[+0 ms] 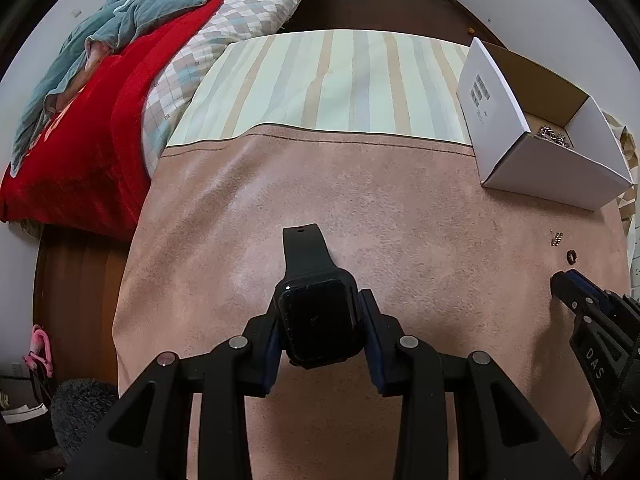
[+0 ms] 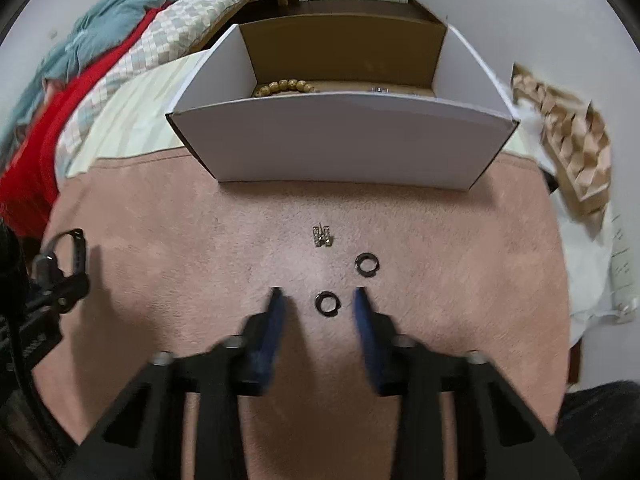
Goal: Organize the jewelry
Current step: 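Grasp a small black ring with the right tool while the left tool holds the watch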
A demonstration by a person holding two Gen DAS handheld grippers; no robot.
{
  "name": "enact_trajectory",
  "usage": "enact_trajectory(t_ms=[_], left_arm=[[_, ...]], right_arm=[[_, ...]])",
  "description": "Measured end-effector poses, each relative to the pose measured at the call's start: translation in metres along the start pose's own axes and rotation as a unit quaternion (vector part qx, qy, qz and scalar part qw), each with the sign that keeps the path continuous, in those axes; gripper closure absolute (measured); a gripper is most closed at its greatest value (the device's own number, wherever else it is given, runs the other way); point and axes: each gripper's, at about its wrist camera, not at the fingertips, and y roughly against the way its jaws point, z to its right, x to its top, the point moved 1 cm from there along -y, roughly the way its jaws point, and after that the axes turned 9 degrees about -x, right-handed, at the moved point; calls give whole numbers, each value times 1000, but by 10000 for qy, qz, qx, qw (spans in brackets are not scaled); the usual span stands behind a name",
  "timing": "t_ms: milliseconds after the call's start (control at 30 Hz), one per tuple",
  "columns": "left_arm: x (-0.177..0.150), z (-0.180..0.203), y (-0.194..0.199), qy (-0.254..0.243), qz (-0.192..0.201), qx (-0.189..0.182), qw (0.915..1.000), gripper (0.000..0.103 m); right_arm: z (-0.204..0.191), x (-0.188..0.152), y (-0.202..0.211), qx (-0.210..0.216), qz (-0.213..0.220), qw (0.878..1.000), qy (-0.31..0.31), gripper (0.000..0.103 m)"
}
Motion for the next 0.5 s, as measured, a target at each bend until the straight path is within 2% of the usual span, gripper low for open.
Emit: enact_trajectory(t_ms=[300, 500], left_arm=[[7, 13, 18, -93, 166, -107, 9998, 72], [27, 33, 49, -215, 450, -390, 9980, 72]], right_arm=[[4, -2, 6, 30, 18, 10000, -13, 90], [22, 7, 36, 296, 256, 9989, -257, 90]])
